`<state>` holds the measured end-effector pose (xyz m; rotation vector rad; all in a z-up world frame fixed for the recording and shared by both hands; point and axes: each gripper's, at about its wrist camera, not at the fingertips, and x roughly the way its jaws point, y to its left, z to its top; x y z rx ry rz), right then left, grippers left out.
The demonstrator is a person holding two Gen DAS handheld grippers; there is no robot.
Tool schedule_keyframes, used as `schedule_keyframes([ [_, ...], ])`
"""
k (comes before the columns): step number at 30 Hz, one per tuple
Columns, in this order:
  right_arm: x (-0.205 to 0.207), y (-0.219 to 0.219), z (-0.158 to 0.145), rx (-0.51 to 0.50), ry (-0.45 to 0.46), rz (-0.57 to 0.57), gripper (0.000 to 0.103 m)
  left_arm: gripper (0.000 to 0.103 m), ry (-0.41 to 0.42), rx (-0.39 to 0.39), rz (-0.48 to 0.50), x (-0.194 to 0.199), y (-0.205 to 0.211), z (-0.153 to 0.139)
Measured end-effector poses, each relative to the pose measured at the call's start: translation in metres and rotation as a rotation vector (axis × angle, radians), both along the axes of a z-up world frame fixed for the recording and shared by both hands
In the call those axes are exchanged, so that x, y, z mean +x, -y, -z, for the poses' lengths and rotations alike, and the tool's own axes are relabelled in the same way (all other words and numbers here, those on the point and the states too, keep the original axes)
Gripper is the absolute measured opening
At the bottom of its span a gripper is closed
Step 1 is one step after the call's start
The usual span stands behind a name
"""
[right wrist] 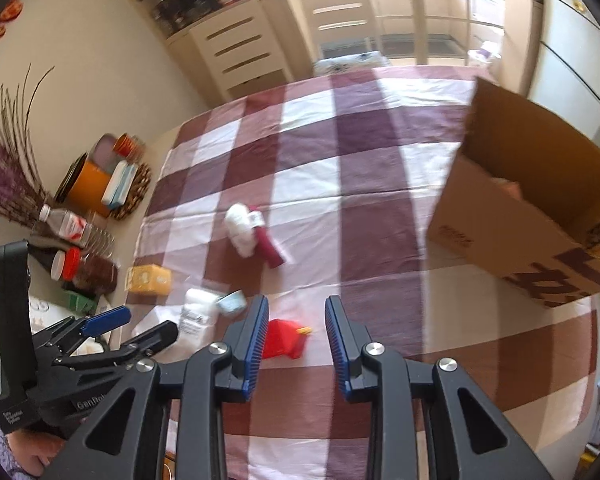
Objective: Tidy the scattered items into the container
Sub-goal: 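Move both open tools back over the table items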
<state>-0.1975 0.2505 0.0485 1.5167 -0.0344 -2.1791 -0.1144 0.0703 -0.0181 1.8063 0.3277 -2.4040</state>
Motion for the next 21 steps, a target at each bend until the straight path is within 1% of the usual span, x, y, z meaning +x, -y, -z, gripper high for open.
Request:
schedule_keyframes([
  [7,0.016,0.044,0.025,0.019,0.043,-0.084,0.03,0.079,0.041,-0.003,-0.149,0.045,0.073,0.024],
  [13,0.024,0.062,0.052,0.049,0.114,-0.099,0.03,0.079,0.071,0.005,-0.256,0.077,0.128,0.047],
  [17,0.029,0.063,0.066,0.07,0.147,-0.087,0.03,0.079,0.091,0.008,-0.267,0.085,0.145,0.064],
  [19,0.032,0.064,0.072,0.081,0.161,-0.079,0.03,0.079,0.091,0.023,-0.247,0.082,0.145,0.071],
  [21,0.033,0.064,0.078,0.093,0.177,-0.071,0.03,0.079,0.093,0.019,-0.21,0.076,0.14,0.076],
])
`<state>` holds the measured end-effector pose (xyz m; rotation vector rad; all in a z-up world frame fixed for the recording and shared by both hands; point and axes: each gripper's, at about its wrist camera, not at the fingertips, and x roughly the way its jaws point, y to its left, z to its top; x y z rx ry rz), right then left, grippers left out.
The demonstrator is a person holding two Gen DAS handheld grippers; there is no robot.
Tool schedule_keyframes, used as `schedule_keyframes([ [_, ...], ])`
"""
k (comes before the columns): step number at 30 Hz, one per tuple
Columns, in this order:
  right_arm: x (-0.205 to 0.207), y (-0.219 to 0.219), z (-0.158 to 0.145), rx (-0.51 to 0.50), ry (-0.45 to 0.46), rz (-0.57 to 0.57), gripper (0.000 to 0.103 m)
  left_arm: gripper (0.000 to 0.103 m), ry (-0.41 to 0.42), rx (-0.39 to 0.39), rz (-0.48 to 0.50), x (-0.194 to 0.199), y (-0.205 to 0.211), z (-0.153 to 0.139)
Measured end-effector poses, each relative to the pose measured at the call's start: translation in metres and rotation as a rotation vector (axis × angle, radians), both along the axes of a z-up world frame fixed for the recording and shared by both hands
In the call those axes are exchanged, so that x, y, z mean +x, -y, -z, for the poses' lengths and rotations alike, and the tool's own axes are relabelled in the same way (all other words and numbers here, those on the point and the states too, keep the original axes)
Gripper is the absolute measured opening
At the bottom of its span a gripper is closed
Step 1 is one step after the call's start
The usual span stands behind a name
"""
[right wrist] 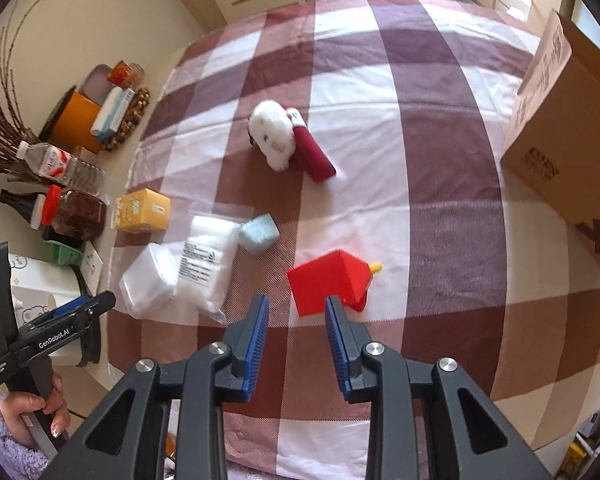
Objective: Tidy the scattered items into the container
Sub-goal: 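Grasp the clear cotton-swab box with the left tool while the right tool grasps the red Happy Meal box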
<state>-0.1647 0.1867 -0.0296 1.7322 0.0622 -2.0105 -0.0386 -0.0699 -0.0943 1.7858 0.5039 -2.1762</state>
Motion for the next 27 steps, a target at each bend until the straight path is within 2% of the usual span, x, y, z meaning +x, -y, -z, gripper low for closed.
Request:
schedule_keyframes([
  [7,0.001,0.001,0.009,-0.001,0.045,0.027,0.03,0.079,0.027,0.017,0.201,-0.029,-0.016,0.022],
  [11,0.001,0.016,0.012,-0.024,0.053,0.016,0.03,0.079,0.023,0.01,0.265,-0.038,-0.018,0.028],
  [13,0.001,0.02,0.016,0.003,0.052,-0.001,0.03,0.079,0.032,-0.006,0.291,-0.042,-0.02,0.031],
  [17,0.003,0.004,0.022,0.017,0.056,0.066,0.03,0.083,0.034,-0.026,0.355,-0.046,-0.029,0.037],
  [21,-0.001,0.001,0.041,0.043,0.095,0.097,0.03,0.085,0.04,-0.02,0.374,-0.05,-0.032,0.043],
  [27,-0.012,0.008,0.055,0.048,0.087,0.128,0.03,0.085,0.054,-0.012,0.351,-0.053,-0.03,0.054],
])
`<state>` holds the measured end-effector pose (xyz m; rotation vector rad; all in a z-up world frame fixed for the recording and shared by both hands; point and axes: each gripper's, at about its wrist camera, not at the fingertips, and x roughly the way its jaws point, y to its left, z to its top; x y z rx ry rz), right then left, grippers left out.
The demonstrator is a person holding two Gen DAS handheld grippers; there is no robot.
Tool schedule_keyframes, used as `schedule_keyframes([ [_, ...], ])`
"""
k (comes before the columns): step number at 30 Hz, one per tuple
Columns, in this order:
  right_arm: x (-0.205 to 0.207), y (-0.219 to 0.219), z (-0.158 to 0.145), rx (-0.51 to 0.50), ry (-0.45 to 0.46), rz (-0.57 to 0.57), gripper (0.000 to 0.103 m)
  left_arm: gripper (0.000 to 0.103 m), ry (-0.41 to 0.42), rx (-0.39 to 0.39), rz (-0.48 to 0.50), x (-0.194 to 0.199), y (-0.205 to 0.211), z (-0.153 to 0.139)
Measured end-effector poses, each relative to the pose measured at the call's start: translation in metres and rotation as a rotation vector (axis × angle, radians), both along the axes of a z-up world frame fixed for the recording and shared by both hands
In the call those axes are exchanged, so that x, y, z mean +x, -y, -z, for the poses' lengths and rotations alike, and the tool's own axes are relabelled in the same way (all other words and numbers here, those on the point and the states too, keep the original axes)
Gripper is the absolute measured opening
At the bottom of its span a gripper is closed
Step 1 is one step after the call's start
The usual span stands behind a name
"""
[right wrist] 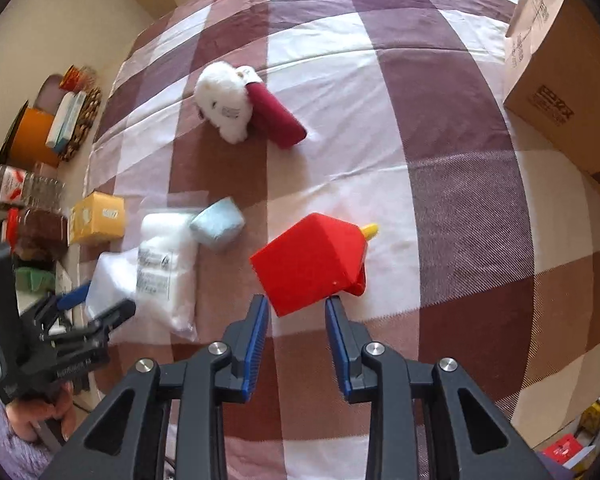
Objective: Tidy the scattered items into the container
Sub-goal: 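Grasp the clear cotton-swab box with the left tool while the right tool grasps the red Happy Meal box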
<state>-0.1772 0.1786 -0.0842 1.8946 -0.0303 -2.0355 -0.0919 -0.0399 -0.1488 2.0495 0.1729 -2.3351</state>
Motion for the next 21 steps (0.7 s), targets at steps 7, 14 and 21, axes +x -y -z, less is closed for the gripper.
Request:
schedule_keyframes([
  [7,-0.024,0.0,0.006,-0.078,0.013,0.11,0.035,0.085,-0.009,-0.003,-0.02,-0.002,-0.003,0.004],
  [14,-0.052,0.005,-0.005,-0.098,0.005,0.209,0.036,0.085,-0.03,0.021,-0.057,-0.001,0.001,-0.005],
  [21,-0.067,0.013,0.009,-0.102,0.054,0.322,0.041,0.085,-0.033,0.042,-0.085,-0.008,0.005,-0.005],
])
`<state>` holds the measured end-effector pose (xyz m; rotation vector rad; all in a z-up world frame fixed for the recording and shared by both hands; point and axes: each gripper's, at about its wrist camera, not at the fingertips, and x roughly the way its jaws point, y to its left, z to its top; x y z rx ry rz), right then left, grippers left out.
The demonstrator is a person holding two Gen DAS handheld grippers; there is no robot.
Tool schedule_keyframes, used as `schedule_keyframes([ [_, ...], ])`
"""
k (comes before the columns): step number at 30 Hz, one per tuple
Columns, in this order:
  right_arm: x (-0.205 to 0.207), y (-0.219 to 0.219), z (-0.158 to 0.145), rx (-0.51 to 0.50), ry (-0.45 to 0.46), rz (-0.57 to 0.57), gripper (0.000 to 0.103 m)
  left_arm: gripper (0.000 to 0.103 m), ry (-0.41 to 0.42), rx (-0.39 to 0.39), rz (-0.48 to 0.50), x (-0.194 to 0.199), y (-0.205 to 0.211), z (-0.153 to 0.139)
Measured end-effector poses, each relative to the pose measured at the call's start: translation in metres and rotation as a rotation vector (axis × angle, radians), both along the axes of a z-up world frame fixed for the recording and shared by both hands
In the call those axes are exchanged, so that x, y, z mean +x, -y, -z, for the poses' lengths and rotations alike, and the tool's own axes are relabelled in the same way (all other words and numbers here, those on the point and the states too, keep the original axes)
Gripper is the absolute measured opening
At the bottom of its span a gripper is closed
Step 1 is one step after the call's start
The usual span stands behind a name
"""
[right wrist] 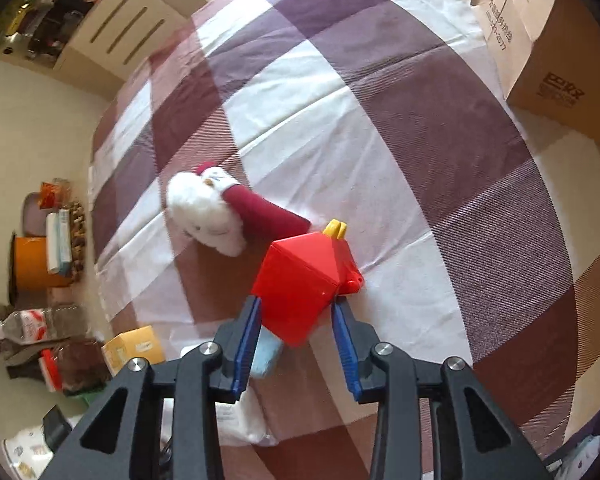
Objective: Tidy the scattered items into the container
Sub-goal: 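Grasp the clear cotton-swab box with the left tool while the right tool grasps the red Happy Meal box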
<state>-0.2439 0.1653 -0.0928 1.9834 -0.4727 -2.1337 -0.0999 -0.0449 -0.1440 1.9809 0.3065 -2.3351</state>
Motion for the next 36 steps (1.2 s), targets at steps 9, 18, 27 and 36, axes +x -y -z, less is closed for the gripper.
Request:
schedule_keyframes([
  [9,-0.015,0.011,0.002,0.035,-0.043,0.069,0.048,0.084,0.012,-0.014,0.013,0.002,-0.004,0.011],
  [18,-0.035,0.018,0.008,0.057,-0.095,0.031,0.061,0.083,0.004,-0.029,0.022,0.01,0.002,0.017],
  [27,-0.041,0.009,0.002,0.036,-0.107,-0.096,0.048,0.075,0.008,-0.079,0.045,0.017,-0.002,0.017],
  [36,-0.038,0.0,-0.01,0.134,-0.127,-0.173,0.043,0.073,0.023,-0.063,0.028,0.021,0.004,0.016],
])
